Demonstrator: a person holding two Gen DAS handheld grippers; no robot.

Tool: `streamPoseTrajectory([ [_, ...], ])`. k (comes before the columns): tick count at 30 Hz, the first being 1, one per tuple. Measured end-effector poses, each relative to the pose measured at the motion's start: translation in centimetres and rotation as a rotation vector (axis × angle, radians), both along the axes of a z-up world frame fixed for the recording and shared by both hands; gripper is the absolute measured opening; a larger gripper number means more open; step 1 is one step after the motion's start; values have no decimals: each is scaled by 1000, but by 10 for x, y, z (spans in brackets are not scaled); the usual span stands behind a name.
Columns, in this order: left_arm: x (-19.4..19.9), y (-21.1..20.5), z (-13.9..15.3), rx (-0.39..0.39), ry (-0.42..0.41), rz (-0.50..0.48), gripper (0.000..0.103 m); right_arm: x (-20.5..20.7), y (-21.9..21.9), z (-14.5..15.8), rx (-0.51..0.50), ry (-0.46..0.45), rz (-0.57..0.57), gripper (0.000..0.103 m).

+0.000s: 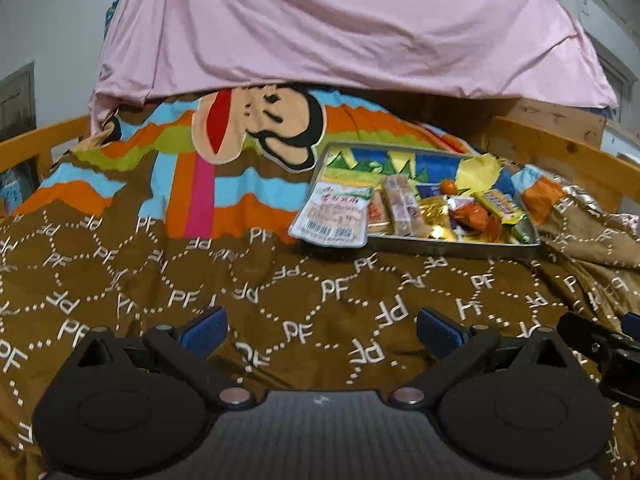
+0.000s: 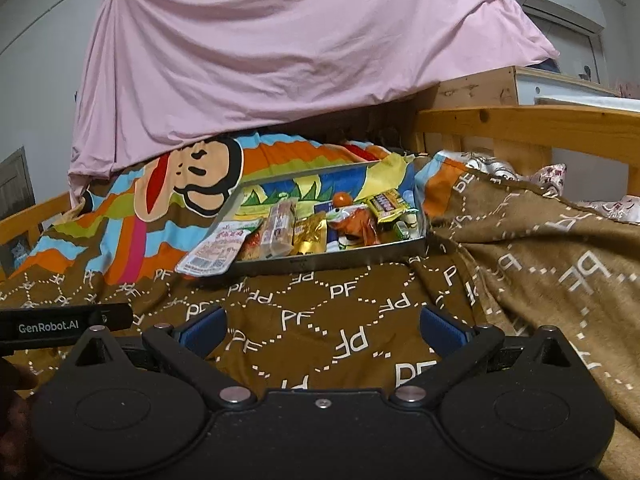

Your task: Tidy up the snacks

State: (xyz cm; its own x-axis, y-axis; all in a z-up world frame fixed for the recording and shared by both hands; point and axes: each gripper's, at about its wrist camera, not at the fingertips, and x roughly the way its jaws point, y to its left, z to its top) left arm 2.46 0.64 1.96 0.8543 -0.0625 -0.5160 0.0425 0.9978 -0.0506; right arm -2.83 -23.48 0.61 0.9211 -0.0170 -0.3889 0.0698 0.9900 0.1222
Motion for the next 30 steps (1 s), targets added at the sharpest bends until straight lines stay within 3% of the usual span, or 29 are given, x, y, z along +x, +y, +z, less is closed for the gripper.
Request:
streamPoseTrajectory([
  [19, -9, 5, -12, 23, 30, 55, 102, -7, 2, 3, -107, -41, -41, 102],
  [30, -9, 7, -17, 33, 47, 52, 102, -2, -2, -2, -109, -24, -76, 102],
])
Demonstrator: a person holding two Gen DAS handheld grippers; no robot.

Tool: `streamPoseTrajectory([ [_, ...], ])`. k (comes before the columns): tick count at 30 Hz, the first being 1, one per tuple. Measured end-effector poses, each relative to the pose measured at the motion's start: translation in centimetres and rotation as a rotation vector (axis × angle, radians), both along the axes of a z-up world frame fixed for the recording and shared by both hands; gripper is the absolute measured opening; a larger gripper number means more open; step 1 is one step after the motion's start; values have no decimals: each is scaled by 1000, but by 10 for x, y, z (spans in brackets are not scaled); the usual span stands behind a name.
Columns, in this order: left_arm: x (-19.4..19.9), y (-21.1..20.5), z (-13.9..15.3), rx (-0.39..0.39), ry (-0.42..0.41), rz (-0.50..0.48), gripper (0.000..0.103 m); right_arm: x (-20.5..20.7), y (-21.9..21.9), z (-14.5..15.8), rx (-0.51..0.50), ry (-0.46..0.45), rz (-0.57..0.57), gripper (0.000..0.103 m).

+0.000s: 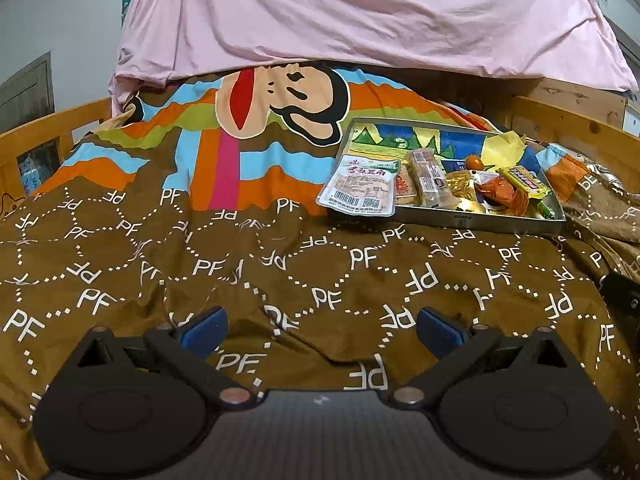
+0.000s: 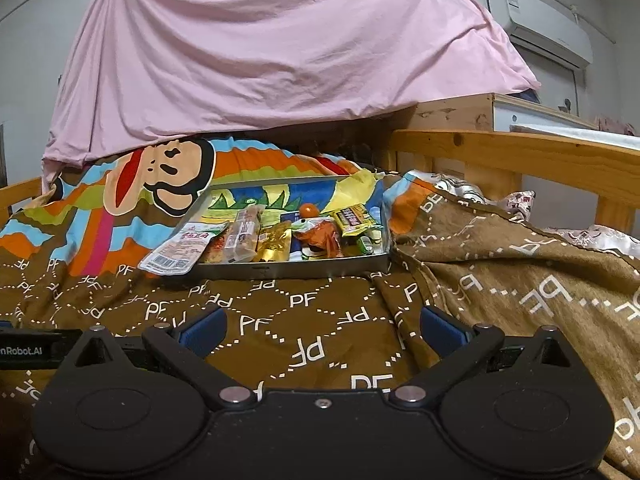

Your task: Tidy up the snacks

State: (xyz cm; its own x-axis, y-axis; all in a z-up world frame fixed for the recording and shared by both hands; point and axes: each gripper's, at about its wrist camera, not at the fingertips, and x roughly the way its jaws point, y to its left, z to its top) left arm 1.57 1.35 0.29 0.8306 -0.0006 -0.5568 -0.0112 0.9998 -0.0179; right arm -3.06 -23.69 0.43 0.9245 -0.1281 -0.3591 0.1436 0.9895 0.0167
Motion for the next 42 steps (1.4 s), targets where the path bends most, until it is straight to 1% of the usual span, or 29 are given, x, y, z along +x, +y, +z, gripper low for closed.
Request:
streamPoseTrajectory([
  [5, -1, -1, 0, 5, -3, -2, 102, -2, 4, -1, -30, -7, 10, 102],
  [15, 0, 0, 0, 7, 3, 0, 102, 0, 5, -3, -30, 7, 9, 102],
  [42, -1, 0, -3, 5, 16, -2, 102, 1, 5, -3, -30, 9, 11, 102],
])
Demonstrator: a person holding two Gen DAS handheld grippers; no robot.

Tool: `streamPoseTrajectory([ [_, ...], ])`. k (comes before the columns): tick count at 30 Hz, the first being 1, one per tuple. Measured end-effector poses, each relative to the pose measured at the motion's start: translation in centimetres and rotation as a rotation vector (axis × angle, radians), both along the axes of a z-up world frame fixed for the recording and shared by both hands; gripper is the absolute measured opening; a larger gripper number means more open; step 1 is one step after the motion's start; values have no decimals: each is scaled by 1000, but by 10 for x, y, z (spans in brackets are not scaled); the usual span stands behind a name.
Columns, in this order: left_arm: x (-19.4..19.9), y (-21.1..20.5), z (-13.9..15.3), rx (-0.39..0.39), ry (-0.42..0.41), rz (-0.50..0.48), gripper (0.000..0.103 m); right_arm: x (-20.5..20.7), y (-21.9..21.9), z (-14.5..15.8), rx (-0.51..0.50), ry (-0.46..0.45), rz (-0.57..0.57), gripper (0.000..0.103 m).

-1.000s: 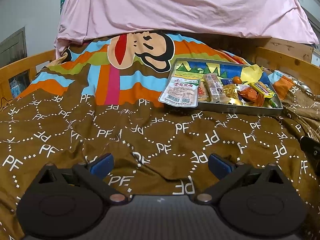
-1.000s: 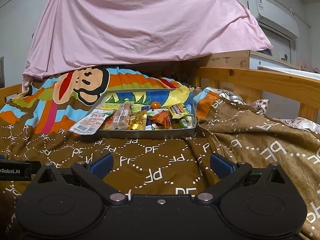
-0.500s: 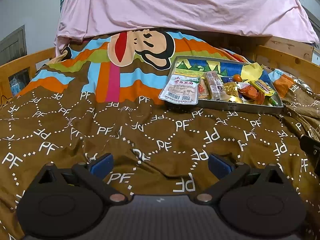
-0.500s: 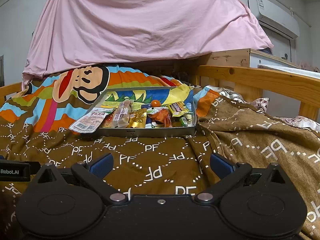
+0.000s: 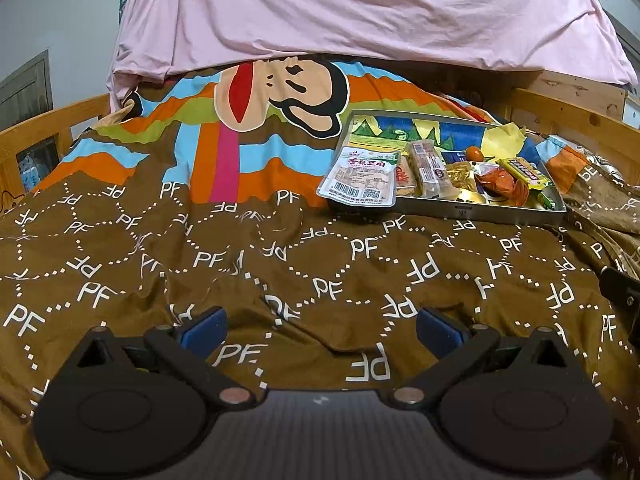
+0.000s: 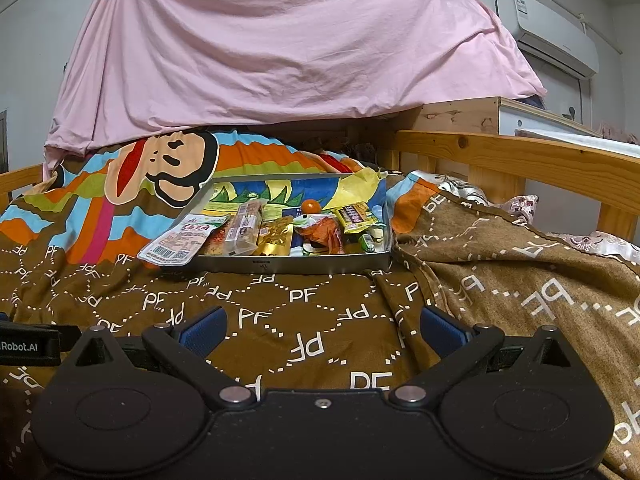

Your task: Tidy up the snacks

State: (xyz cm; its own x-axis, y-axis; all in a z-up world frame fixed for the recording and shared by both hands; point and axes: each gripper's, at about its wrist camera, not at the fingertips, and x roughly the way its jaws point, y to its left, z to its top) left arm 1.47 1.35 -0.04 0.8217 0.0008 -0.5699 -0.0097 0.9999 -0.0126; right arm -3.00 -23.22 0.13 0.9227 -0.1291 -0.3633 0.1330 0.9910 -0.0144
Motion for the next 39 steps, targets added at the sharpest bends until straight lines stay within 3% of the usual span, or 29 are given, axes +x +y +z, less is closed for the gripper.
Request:
streamPoseTrajectory([
  [39, -2, 2, -3, -4, 20, -1, 102, 1, 0, -1, -1, 4, 1, 102],
])
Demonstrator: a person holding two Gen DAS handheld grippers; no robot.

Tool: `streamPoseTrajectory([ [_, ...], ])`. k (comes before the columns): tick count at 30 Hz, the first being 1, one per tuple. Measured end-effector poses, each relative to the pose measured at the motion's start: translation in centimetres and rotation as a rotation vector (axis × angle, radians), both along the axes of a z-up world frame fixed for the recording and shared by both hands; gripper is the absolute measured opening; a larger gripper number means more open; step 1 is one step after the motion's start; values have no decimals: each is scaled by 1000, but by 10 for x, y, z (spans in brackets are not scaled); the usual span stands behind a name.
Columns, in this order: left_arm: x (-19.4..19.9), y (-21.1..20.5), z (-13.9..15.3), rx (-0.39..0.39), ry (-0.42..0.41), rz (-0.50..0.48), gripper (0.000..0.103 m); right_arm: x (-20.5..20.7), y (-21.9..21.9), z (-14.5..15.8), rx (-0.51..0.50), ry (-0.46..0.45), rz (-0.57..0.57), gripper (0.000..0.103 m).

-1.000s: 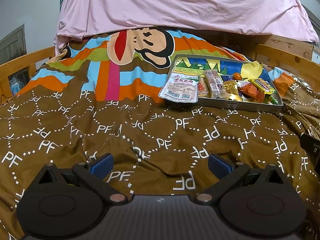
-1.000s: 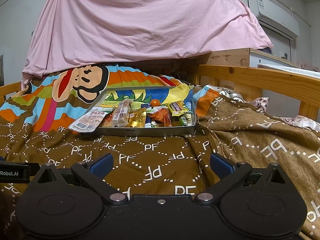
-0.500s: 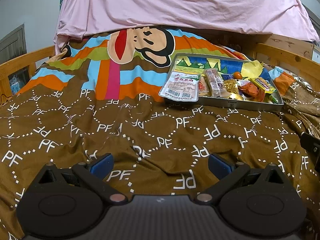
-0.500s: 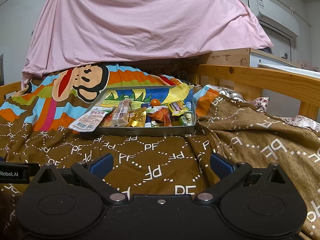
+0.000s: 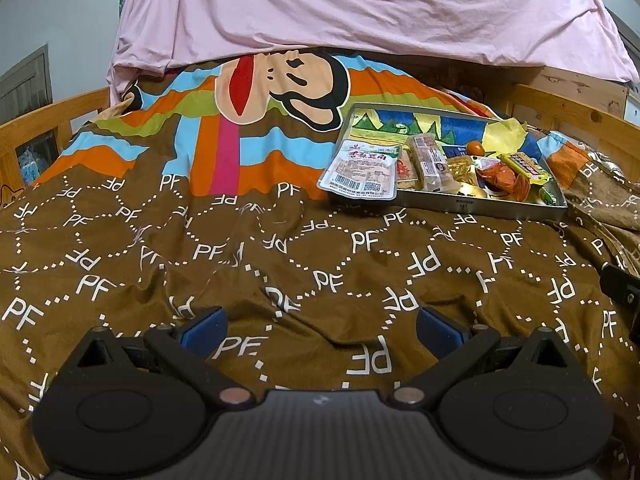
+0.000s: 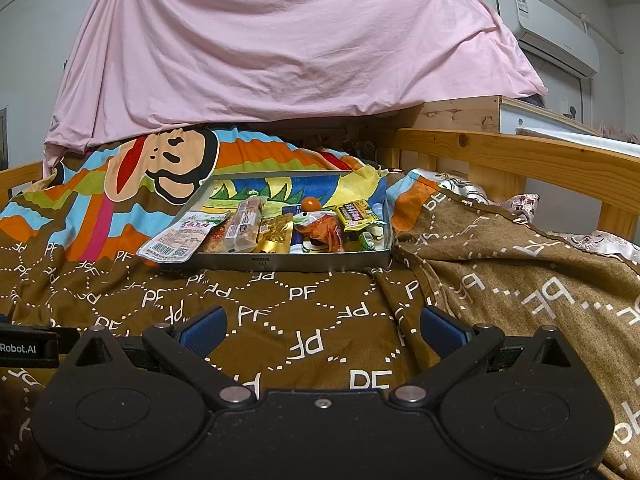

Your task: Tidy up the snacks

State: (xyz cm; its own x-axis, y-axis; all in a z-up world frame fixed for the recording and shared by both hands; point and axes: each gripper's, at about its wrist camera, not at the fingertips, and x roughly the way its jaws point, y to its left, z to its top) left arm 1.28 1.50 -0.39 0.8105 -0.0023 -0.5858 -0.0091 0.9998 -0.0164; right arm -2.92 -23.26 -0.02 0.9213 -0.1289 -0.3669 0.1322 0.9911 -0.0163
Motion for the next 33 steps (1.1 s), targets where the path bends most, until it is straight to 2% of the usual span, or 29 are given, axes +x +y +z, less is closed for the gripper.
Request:
streamPoseTrajectory([
  [12, 1, 0, 0, -11, 28, 12, 102, 0, 0, 0, -1, 0, 0, 102],
  [20, 1, -1, 0, 23, 37, 27, 102, 1, 0, -1, -2, 1, 0, 102],
  [33, 2, -1, -1, 28, 48, 31, 103, 0, -3, -5, -2, 8, 3, 102],
])
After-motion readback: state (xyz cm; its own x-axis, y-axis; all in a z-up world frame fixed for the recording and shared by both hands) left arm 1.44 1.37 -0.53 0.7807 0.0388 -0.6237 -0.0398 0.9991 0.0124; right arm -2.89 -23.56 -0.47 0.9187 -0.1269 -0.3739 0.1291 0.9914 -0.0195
